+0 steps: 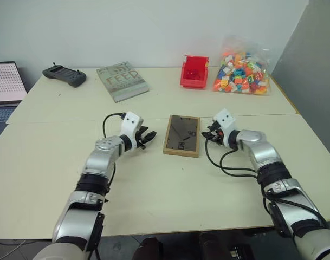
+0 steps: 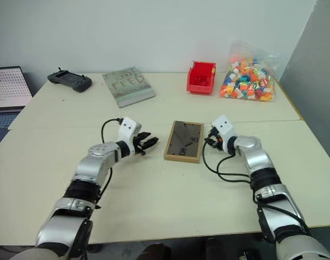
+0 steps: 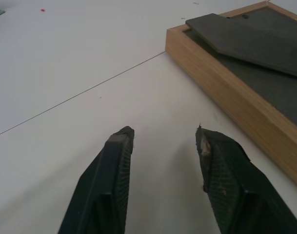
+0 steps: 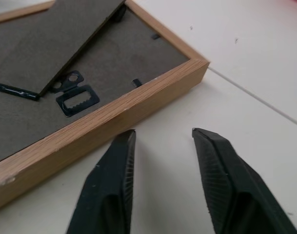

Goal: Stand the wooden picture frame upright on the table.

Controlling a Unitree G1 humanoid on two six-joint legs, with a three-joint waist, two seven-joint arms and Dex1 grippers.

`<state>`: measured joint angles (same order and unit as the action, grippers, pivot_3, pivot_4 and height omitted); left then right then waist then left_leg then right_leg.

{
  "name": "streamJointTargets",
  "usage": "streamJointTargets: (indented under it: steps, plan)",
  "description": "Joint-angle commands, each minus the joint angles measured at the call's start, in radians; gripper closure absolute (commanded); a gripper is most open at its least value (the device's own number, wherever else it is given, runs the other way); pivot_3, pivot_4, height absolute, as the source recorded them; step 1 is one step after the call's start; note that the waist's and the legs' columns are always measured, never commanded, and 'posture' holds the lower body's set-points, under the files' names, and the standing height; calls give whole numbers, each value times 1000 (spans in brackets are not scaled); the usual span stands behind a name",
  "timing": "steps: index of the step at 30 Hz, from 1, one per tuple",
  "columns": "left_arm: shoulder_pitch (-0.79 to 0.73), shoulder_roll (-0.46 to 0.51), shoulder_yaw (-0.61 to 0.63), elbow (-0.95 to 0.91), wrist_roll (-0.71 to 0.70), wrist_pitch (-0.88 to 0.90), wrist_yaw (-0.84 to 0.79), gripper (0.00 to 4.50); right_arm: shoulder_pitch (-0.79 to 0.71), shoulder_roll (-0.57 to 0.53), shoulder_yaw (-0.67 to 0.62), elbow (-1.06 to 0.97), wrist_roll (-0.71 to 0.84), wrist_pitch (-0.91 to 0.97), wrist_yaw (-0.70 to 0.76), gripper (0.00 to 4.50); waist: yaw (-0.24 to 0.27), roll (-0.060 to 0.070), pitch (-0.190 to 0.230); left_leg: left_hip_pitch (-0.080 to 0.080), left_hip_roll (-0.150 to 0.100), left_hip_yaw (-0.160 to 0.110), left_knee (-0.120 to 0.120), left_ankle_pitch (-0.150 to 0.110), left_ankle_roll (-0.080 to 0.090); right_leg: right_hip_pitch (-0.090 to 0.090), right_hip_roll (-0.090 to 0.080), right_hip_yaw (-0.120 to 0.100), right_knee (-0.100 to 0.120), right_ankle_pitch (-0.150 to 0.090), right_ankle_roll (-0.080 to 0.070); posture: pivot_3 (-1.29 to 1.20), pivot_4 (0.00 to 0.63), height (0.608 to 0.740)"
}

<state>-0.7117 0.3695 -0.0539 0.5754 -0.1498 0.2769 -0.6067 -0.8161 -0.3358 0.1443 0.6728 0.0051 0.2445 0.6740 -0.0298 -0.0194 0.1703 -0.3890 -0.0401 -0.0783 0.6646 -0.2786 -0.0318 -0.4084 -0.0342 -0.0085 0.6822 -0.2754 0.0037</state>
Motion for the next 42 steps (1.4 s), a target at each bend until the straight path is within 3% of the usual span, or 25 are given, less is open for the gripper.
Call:
streamJointTargets:
  steps: [1,4,5,19,23,28,32,36,42]
  plan:
    - [-19,-25,-7,-11,17,-32,-6,3216,-27,26,3,-9,-4,-37,0,3610,-2,0,0,0,0,0,0,0,0,0,0,0,0,0,0,0,150,740]
    - [31,-25,-39,-113,16,22,-52,3890,5,38,9,-100,30,14,67,4344,-5,0,0,-1,0,0,0,0,0,-2,0,0,0,0,0,0,150,740]
    - [54,-18,-52,-158,13,44,-72,4129,20,40,11,-141,47,40,94,4390,-7,0,0,-2,0,0,0,0,0,-2,0,0,0,0,0,0,150,740]
    - [428,217,-70,-987,-148,501,-214,4129,311,-125,113,-764,118,354,280,4390,0,0,0,-3,0,-2,0,-1,2,-2,0,0,0,0,0,0,150,740]
    - [505,317,-21,-1054,-161,549,-224,4129,343,-200,128,-800,82,345,292,4390,1,0,0,-2,0,-2,0,-1,2,-1,0,0,0,0,0,0,150,740]
    - [605,416,109,-1025,-233,544,-286,4129,330,-275,125,-694,24,200,281,4390,1,0,0,0,0,-2,-1,-2,3,0,1,-1,0,0,0,0,150,740]
    - [627,400,302,-1014,-535,876,-336,3491,302,-256,89,-635,52,168,266,4390,0,0,0,0,0,-2,0,-2,4,1,0,-1,-1,0,0,0,150,740]
    - [563,233,506,-930,-839,1305,-253,2654,291,-226,83,-613,61,152,255,4390,2,1,0,0,0,-3,0,-2,4,2,0,-2,-1,0,0,0,150,740]
    - [626,69,549,-799,-1082,1338,88,1371,314,-181,126,-642,50,158,244,4390,1,-1,-1,4,1,-2,0,-2,3,4,0,-1,0,-1,1,0,150,740]
